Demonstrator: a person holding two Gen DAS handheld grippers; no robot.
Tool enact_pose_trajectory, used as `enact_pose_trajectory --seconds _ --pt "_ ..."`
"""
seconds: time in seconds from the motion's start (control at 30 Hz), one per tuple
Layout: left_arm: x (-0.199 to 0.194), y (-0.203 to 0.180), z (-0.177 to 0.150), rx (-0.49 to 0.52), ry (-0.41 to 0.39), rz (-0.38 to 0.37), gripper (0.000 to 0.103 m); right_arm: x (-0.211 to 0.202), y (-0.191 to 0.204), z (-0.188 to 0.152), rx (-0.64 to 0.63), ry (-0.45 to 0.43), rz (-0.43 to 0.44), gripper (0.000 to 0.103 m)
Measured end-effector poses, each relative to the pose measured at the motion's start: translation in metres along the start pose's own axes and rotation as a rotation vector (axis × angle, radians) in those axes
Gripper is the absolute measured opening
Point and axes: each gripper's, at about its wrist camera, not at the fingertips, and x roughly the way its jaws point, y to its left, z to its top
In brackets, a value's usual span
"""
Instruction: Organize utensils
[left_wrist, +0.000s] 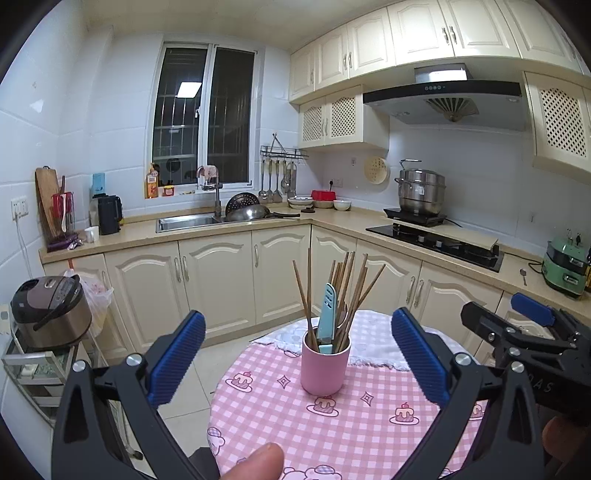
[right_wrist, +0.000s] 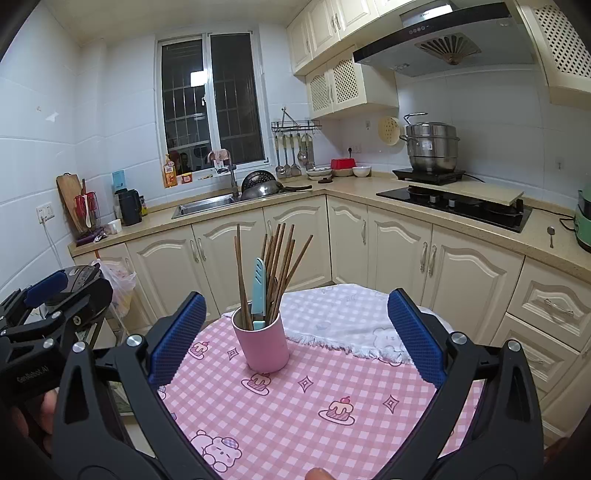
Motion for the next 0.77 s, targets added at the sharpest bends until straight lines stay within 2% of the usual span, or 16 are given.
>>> enact_pose_trajectory --seconds 0.27,0.47,0.77 --pt "-0.0032 0.0031 -0.0027 -0.010 -0.006 0.018 0.099 -0.0027 0.0060 -0.0005 -0.015 -0.005 -0.011 0.097" --pt "-0.0084 0.0058 -0.0060 -0.015 -0.044 0.015 0.099 -0.0023 0.0086 -0.0007 -0.021 -0.004 -0.011 0.097" --pt "-0.0050 0.0091 -0.0067 -0.020 -0.030 0.018 0.099 -0.0013 0.0092 -0.0011 -0.024 -0.008 -0.005 0.097"
